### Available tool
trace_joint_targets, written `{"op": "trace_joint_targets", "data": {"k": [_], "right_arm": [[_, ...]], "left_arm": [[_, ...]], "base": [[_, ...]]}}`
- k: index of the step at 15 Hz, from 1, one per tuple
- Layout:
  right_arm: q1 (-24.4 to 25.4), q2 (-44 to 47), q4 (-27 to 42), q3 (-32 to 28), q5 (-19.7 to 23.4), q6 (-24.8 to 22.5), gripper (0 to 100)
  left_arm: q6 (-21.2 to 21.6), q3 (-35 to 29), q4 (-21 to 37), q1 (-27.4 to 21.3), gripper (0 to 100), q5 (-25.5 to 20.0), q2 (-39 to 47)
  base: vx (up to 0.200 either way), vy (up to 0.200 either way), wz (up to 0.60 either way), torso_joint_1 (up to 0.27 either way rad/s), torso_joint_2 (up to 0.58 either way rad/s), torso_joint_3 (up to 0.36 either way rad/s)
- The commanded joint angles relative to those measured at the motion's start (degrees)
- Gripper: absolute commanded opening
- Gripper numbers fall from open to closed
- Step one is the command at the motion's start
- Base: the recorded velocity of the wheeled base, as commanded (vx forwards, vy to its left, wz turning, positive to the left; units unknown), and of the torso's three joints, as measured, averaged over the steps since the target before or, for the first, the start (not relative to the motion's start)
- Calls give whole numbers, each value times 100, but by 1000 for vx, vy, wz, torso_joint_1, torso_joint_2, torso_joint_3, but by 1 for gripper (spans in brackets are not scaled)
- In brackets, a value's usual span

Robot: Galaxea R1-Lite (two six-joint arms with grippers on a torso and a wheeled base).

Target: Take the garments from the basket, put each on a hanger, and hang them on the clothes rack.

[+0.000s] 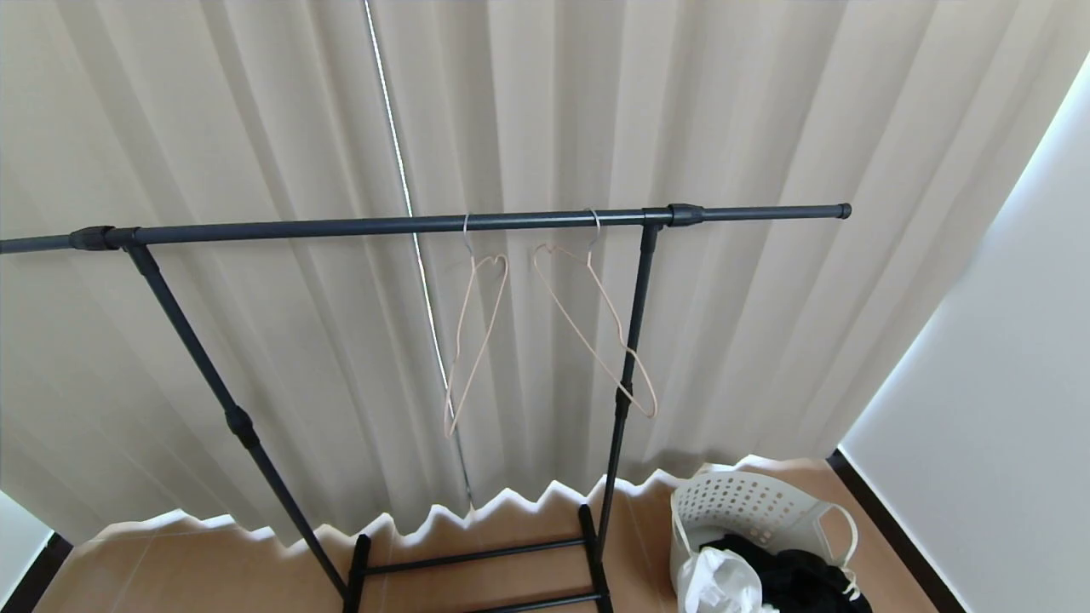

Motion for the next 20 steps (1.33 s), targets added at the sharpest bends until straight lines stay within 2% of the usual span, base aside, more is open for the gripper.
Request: {"op": "trace_joint_targets", "data": {"k": [1,9,20], "right_arm": [[2,-2,-3,-2,-3,3,100],[2,-2,-3,-2,6,-6,100],[2,-2,23,-2,6,-41,100]], "left_arm": [[-8,0,-2,1,100,1,-1],[1,0,-2,1,100,1,-1],[1,0,-2,1,100,1,-1]], "base": [[0,0,0,0,0,0],[0,0,0,0,0,0],[0,0,0,-145,333,177]]}}
